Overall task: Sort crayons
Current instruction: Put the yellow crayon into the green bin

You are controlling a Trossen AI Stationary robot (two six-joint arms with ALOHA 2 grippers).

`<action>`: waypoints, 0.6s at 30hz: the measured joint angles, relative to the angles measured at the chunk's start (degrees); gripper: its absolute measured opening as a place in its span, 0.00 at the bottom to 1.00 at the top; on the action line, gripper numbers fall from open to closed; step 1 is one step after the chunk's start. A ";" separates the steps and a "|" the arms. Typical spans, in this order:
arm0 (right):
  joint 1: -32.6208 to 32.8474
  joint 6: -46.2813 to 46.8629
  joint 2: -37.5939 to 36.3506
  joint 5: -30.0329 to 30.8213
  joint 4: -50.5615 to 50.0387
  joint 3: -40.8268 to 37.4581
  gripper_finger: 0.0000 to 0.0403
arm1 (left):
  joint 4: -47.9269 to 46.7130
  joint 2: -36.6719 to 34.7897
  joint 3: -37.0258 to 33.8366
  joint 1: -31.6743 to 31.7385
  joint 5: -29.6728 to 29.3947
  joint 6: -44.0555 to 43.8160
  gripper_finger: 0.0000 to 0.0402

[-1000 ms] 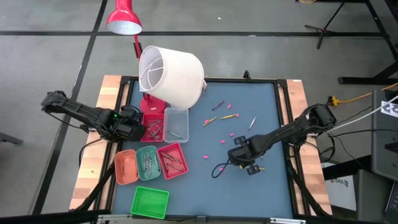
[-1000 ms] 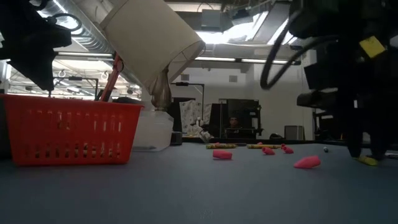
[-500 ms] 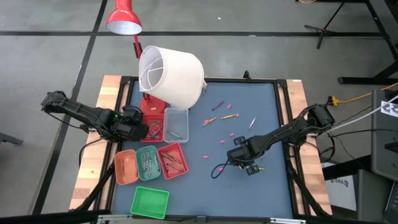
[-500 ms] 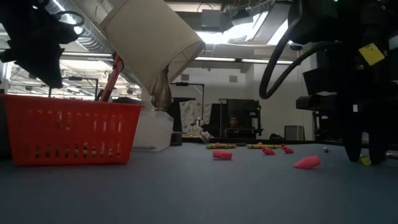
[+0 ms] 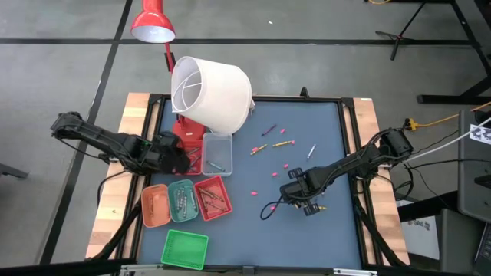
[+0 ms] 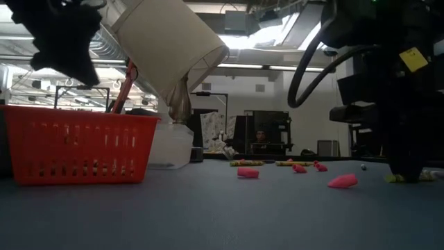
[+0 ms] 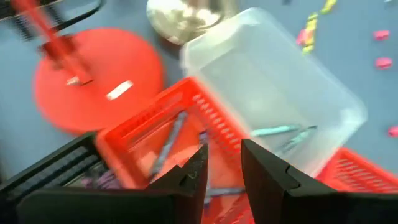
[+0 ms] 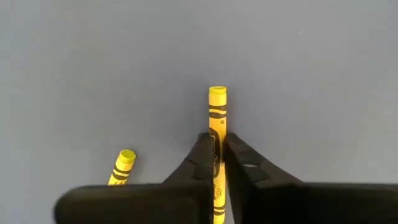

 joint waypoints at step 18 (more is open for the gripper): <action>-0.04 0.43 0.35 1.27 12.36 1.81 0.02 | 39.19 17.59 0.00 -3.67 0.98 35.51 0.20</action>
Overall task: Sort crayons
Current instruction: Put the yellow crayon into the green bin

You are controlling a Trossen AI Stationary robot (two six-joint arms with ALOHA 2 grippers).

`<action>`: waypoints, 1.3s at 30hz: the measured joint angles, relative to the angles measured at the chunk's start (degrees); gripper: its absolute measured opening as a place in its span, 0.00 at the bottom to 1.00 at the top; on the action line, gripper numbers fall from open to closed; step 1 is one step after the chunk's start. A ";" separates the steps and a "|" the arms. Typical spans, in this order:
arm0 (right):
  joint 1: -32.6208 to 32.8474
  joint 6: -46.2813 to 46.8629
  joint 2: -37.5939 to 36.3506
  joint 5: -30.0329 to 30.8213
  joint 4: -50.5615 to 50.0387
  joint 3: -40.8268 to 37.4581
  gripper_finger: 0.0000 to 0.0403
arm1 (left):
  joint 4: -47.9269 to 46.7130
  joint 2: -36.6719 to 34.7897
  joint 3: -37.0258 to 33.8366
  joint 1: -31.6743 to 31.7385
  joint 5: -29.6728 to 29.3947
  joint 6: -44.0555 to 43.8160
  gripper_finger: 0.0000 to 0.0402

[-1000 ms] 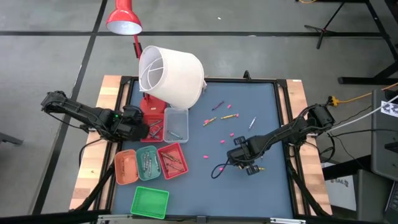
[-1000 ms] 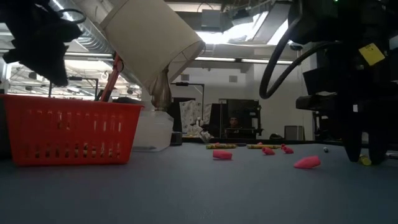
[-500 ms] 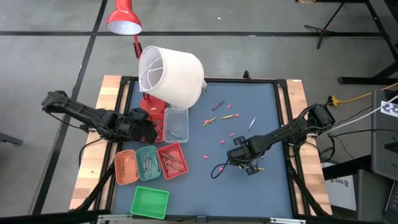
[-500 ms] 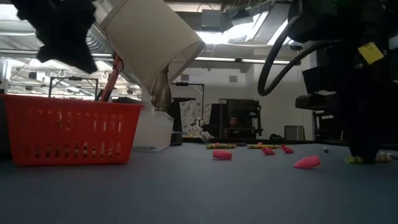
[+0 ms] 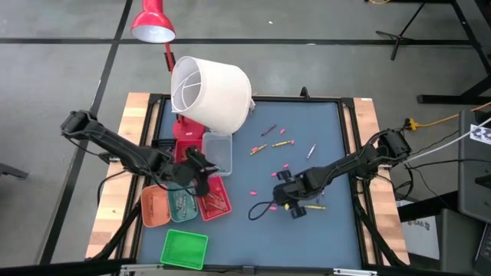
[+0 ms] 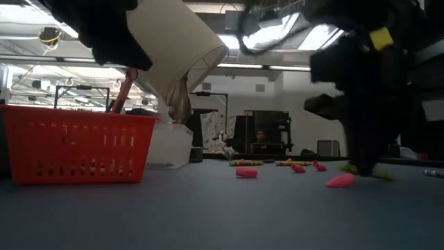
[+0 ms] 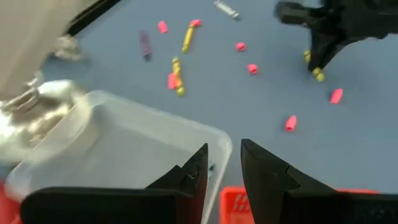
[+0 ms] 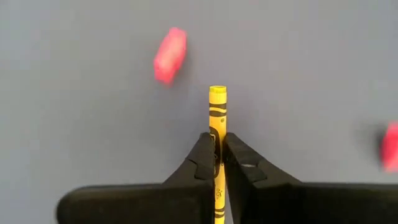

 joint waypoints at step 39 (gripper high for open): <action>-0.07 -15.51 -0.20 12.72 76.19 0.24 0.05 | 43.92 12.14 -0.01 -5.36 10.79 27.16 0.20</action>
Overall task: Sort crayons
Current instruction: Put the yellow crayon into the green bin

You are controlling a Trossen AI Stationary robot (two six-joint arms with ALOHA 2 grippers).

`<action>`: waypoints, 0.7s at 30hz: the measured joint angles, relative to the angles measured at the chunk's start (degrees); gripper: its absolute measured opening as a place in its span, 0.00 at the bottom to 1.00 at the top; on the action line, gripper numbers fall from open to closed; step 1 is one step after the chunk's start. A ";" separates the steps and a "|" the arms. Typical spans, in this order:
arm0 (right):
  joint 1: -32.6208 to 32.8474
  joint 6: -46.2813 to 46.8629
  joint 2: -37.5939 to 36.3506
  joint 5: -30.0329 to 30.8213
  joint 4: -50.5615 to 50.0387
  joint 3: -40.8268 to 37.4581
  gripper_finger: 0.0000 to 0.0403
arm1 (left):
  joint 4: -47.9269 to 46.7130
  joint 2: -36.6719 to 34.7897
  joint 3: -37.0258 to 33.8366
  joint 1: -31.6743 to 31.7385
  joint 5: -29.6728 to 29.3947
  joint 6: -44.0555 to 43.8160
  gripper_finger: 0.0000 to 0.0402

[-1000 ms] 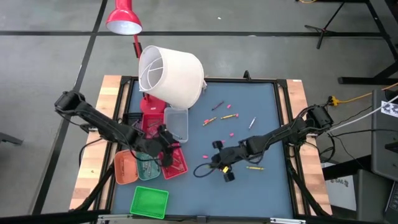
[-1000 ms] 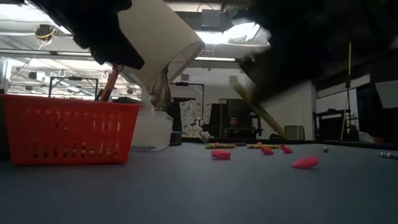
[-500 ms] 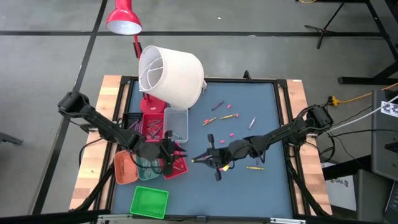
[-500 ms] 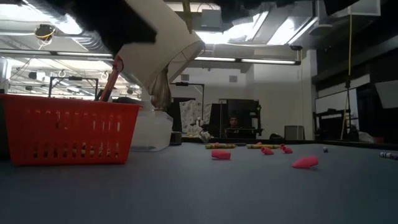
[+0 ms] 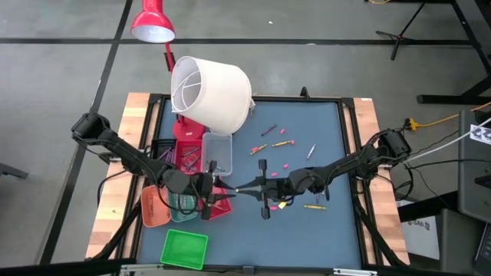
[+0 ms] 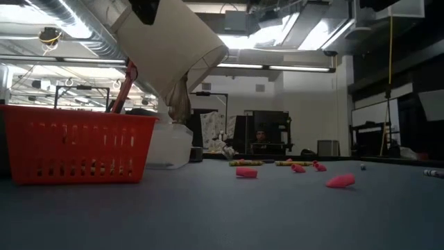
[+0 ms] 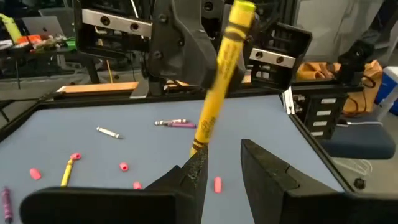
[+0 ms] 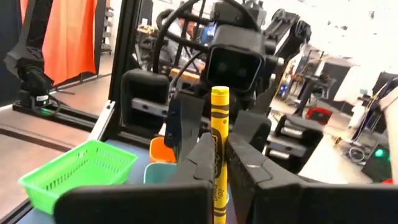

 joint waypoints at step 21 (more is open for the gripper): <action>0.00 0.98 -0.07 0.08 5.01 0.00 0.05 | 6.25 0.00 0.01 0.44 -0.36 6.98 0.20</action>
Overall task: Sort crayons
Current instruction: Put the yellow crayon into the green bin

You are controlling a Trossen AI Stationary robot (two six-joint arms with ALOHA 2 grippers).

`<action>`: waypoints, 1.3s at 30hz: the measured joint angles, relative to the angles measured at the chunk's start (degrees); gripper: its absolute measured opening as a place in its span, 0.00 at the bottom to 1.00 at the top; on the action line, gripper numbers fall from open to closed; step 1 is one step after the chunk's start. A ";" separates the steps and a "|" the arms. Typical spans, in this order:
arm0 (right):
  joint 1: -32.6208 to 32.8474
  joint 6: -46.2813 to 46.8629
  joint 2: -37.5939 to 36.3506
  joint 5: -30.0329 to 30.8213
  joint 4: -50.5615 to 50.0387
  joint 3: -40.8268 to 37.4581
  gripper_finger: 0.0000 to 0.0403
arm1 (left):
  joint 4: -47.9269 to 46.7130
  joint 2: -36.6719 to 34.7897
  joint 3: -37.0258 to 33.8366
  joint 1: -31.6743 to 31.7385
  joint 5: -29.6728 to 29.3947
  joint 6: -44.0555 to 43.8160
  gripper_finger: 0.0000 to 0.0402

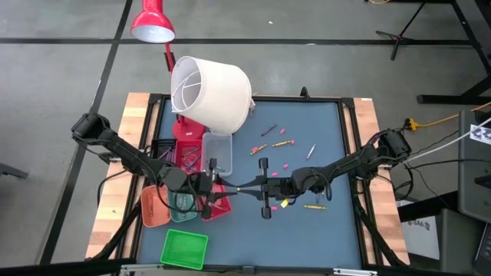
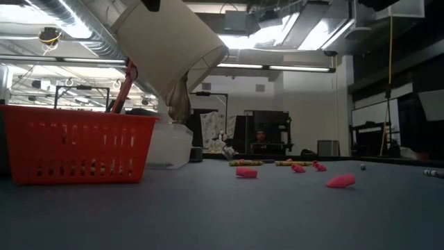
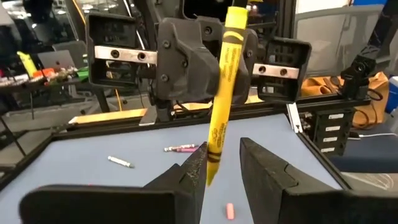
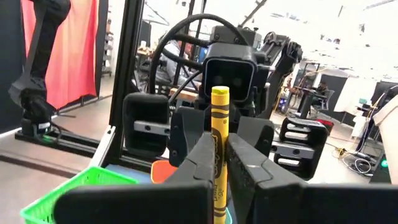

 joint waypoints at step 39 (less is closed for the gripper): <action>0.07 3.03 -0.04 -1.16 -2.68 1.57 0.07 | 1.80 0.00 0.00 2.67 4.40 2.84 0.03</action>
